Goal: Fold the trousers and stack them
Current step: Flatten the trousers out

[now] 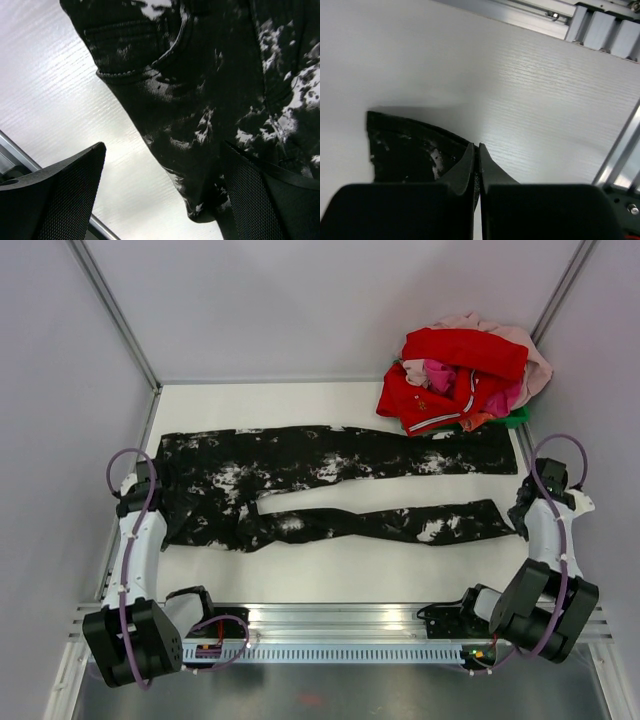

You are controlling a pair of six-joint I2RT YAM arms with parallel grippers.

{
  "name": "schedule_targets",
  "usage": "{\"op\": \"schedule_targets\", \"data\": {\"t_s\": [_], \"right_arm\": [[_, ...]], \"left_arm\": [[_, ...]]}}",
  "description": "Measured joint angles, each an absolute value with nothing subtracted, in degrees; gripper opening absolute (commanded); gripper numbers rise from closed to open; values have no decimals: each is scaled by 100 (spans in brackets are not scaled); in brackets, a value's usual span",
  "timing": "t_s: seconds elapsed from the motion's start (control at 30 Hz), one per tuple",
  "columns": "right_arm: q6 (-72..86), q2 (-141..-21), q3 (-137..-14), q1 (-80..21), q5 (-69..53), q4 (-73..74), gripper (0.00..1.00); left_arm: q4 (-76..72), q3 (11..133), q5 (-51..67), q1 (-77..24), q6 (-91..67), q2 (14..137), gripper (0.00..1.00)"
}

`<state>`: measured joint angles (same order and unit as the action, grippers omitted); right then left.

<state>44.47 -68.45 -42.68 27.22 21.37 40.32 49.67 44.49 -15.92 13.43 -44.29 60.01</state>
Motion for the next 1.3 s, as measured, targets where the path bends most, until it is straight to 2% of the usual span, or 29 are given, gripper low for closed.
{"op": "schedule_targets", "data": {"t_s": [0.2, 0.3, 0.4, 0.67, 1.0, 1.1, 1.13, 1.23, 1.3], "right_arm": [[4744, -6600, -5789, 2657, 2554, 5732, 0], [4755, -6755, -6359, 2650, 2775, 5924, 0], [4609, -7196, -6589, 2648, 3065, 5885, 0], [3935, -9330, -6753, 2617, 3306, 5273, 0], [3214, -10381, -6932, 2206, 3050, 3970, 0], [3037, -10654, -7185, 2115, 3002, 3874, 17], [2989, -10715, -7295, 2093, 2989, 3854, 43], [2884, -10777, -7544, 2067, 2910, 3763, 93], [2818, -10713, -7660, 2053, 2799, 3730, 98]], "left_arm": [[4960, 4814, -1708, 1343, -4285, 6152, 100], [4932, 4904, -1710, 1343, -4206, 6298, 100], [4930, 4908, -1708, 1343, -4180, 6455, 100], [4912, 4908, -1702, 1343, -4167, 6681, 100], [4941, 4908, -1922, 1343, -4185, 6705, 100], [4963, 4908, -1946, 1343, -4241, 6705, 100], [4967, 4908, -1946, 1343, -4261, 6702, 100], [5033, 4917, -1946, 1369, -4335, 6683, 100], [5151, 4936, -1949, 1415, -4412, 6628, 100]]}}
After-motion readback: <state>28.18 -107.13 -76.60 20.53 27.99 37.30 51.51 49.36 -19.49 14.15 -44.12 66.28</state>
